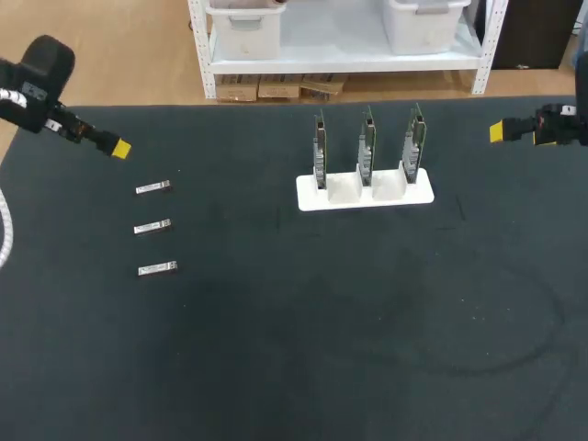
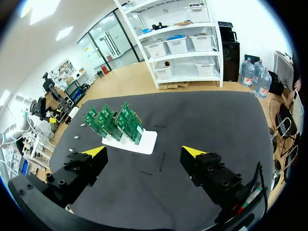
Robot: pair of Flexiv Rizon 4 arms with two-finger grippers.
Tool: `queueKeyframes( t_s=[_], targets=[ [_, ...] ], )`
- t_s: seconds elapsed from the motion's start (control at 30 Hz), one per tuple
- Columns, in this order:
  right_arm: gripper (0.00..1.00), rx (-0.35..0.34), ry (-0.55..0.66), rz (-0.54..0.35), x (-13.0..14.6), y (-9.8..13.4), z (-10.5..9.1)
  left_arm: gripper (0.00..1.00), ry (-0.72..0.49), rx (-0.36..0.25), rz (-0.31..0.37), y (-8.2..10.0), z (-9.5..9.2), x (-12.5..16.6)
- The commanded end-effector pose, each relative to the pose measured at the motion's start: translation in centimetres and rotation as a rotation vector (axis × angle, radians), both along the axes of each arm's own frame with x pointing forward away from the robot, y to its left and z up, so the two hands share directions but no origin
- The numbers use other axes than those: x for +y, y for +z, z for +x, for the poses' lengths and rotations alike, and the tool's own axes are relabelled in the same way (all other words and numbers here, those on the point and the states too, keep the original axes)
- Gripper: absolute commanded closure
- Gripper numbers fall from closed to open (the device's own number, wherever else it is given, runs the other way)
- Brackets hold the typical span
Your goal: Pick up the optical module with the left hand, and insert it into the network port with the right hand.
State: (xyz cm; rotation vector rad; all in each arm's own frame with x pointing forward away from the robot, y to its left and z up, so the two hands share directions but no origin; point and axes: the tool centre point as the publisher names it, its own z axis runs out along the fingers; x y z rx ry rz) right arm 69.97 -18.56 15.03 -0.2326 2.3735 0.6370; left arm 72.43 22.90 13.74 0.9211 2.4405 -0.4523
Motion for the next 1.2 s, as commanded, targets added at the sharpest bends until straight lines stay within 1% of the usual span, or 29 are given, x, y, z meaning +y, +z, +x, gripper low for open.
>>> queueKeyframes(
  t_s=[0.03, 0.1, 0.13, 0.2, 0.23, 0.3, 0.33, 0.37, 0.43, 0.47, 0.5, 0.6, 0.67, 0.7, 0.77, 0.93, 1.0, 1.1, 1.2],
  targets=[
    [0.00, 0.000, 0.000, 0.000, 0.0, 0.0, 0.0, 0.00, -0.345, 0.204, 0.278, -0.8, 2.5, -0.7],
    [0.00, 0.000, 0.000, 0.000, 0.0, 0.0, 0.0, 0.00, -0.419, 0.222, 0.302, -1.3, 2.8, -1.0],
    [0.00, 0.000, 0.000, 0.000, 0.0, 0.0, 0.0, 0.00, -0.465, 0.211, 0.328, -1.5, 2.9, -1.3],
    [0.00, 0.000, 0.000, 0.000, 0.0, 0.0, 0.0, 0.00, -0.515, 0.210, 0.361, -2.1, 2.9, -1.8],
    [0.00, 0.000, 0.000, 0.000, 0.0, 0.0, 0.0, 0.00, -0.525, 0.193, 0.380, -2.4, 2.9, -2.0],
    [0.00, 0.000, 0.000, 0.000, 0.0, 0.0, 0.0, 0.00, -0.553, 0.209, 0.411, -3.1, 3.0, -2.3],
    [0.00, 0.000, 0.000, 0.000, 0.0, 0.0, 0.0, 0.00, -0.567, 0.203, 0.445, -3.5, 2.9, -2.4],
    [0.00, 0.000, 0.000, 0.000, 0.0, 0.0, 0.0, 0.00, -0.592, 0.210, 0.452, -3.9, 2.8, -2.5],
    [0.00, 0.000, 0.000, 0.000, 0.0, 0.0, 0.0, 0.00, -0.591, 0.173, 0.482, -4.5, 2.8, -2.6],
    [0.00, 0.000, 0.000, 0.000, 0.0, 0.0, 0.0, 0.00, -0.603, 0.176, 0.490, -4.8, 2.8, -2.6],
    [0.00, 0.000, 0.000, 0.000, 0.0, 0.0, 0.0, 0.00, -0.608, 0.160, 0.511, -5.1, 2.7, -2.5],
    [0.00, 0.000, 0.000, 0.000, 0.0, 0.0, 0.0, 0.00, -0.619, 0.155, 0.551, -5.9, 2.5, -2.2],
    [0.00, 0.000, 0.000, 0.000, 0.0, 0.0, 0.0, 0.00, -0.630, 0.157, 0.551, -6.3, 2.4, -2.0],
    [0.00, 0.000, 0.000, 0.000, 0.0, 0.0, 0.0, 0.00, -0.626, 0.158, 0.571, -6.6, 2.4, -1.9],
    [0.00, 0.000, 0.000, 0.000, 0.0, 0.0, 0.0, 0.00, -0.614, 0.158, 0.587, -7.1, 2.5, -1.6],
    [0.00, 0.000, 0.000, 0.000, 0.0, 0.0, 0.0, 0.00, -0.527, 0.147, 0.599, -8.0, 3.0, -1.0],
    [0.00, 0.000, 0.000, 0.000, 0.0, 0.0, 0.0, 0.00, -0.503, 0.145, 0.591, -8.5, 3.1, -0.8],
    [0.00, 0.000, 0.000, 0.000, 0.0, 0.0, 0.0, 0.00, -0.505, 0.143, 0.604, -9.1, 2.8, -0.6],
    [0.00, 0.000, 0.000, 0.000, 0.0, 0.0, 0.0, 0.00, -0.534, 0.152, 0.587, -9.9, 2.2, -0.7]
  ],
)
